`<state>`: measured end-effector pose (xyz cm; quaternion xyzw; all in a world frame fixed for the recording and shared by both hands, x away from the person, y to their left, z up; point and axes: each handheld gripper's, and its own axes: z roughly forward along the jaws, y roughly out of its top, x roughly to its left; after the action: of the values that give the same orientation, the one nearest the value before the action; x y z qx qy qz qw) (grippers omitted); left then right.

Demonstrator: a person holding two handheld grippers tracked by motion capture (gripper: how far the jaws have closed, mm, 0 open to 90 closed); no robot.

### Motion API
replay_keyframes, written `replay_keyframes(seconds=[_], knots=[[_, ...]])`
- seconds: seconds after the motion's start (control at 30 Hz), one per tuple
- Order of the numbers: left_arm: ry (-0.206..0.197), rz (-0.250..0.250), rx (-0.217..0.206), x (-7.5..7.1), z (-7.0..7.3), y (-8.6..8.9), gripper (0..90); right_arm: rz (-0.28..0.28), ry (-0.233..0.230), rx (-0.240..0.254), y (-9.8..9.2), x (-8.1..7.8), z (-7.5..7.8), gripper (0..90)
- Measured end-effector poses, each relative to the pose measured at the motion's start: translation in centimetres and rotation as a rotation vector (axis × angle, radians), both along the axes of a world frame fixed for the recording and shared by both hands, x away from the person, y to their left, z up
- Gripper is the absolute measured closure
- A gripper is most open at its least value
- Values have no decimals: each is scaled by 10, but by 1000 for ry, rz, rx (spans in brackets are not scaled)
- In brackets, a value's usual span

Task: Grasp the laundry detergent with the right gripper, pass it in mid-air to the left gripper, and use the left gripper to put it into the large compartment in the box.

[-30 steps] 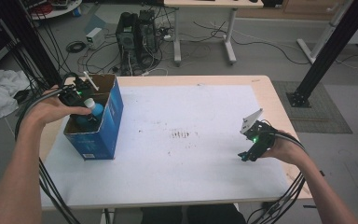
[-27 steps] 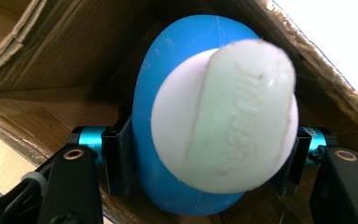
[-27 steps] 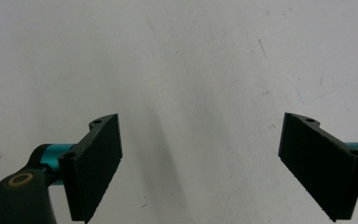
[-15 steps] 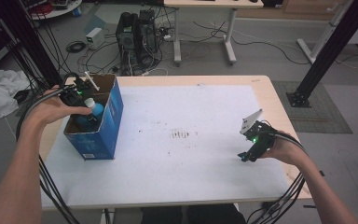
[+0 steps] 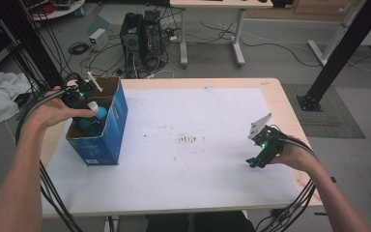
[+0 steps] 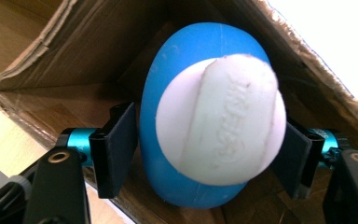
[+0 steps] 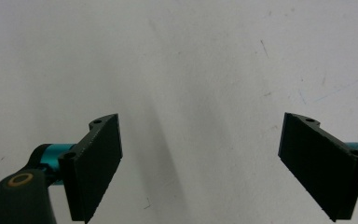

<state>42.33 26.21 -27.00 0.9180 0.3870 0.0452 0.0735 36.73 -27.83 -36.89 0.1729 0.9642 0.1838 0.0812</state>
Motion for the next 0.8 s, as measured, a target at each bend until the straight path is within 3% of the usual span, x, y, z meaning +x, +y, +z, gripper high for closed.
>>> replay_keyframes(seconds=[0.5,0.7,0.8], knots=[[-22,8,-2,-3,13,0,267,-4,-2,-1,0,-1,0,126],[-61,16,-22,-5,27,-2,267,-5,-7,4,0,-1,1,126],[-69,-1,-6,-6,35,-3,267,-12,-7,2,-1,-1,1,126]])
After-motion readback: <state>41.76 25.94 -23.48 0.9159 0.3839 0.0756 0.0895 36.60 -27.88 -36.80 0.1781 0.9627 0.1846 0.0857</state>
